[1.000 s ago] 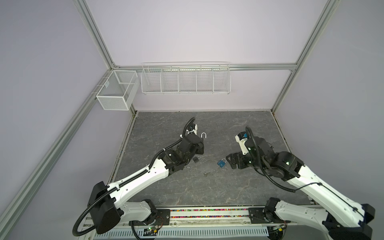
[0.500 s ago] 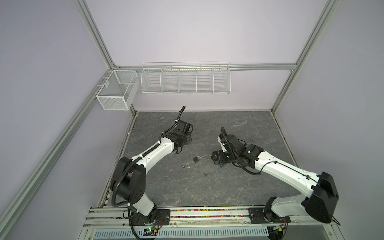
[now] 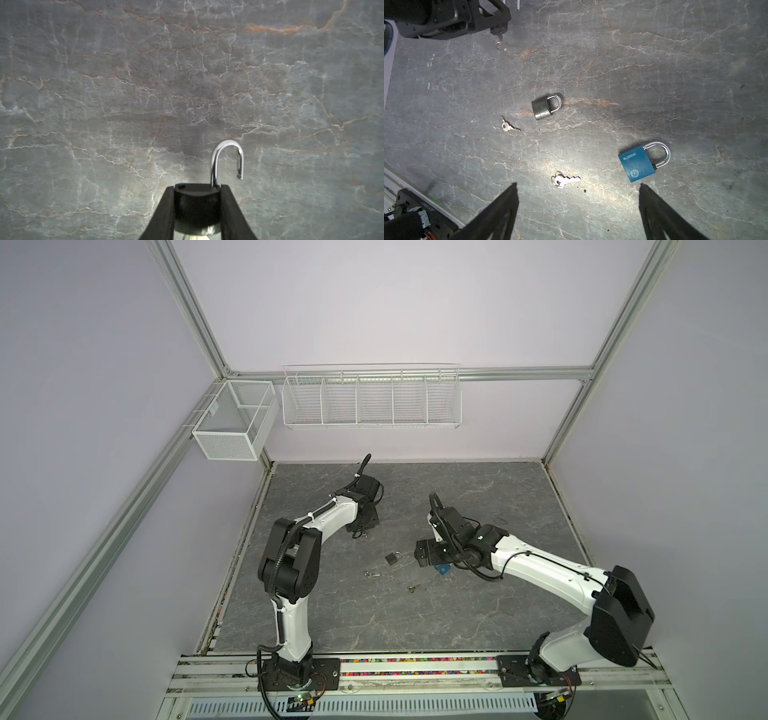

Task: Unlock with the key
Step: 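Lower the open padlock with the left gripper while the right gripper nears the ringed key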

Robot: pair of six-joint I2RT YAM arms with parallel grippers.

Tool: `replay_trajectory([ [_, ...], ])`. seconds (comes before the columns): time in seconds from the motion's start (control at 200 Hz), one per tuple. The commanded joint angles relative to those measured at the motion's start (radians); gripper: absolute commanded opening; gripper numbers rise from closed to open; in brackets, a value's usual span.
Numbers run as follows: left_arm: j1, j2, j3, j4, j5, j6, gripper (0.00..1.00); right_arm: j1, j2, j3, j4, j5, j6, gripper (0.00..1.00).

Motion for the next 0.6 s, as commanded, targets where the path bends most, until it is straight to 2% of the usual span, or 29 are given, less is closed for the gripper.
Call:
replay_trajectory([
  [0.0,0.012,0.020,0.011,-0.028,-0.003,0.000,0.00,-0.005,0.026,0.021,-0.033,-0.029,0.027,0.92],
  [0.43,0.021,0.048,-0.021,-0.032,0.027,-0.026,0.00,-0.006,0.060,0.020,-0.042,-0.083,0.065,0.93],
  [0.595,0.021,0.047,-0.033,-0.037,0.013,-0.033,0.12,0.001,0.056,0.019,-0.056,-0.079,0.076,0.94],
])
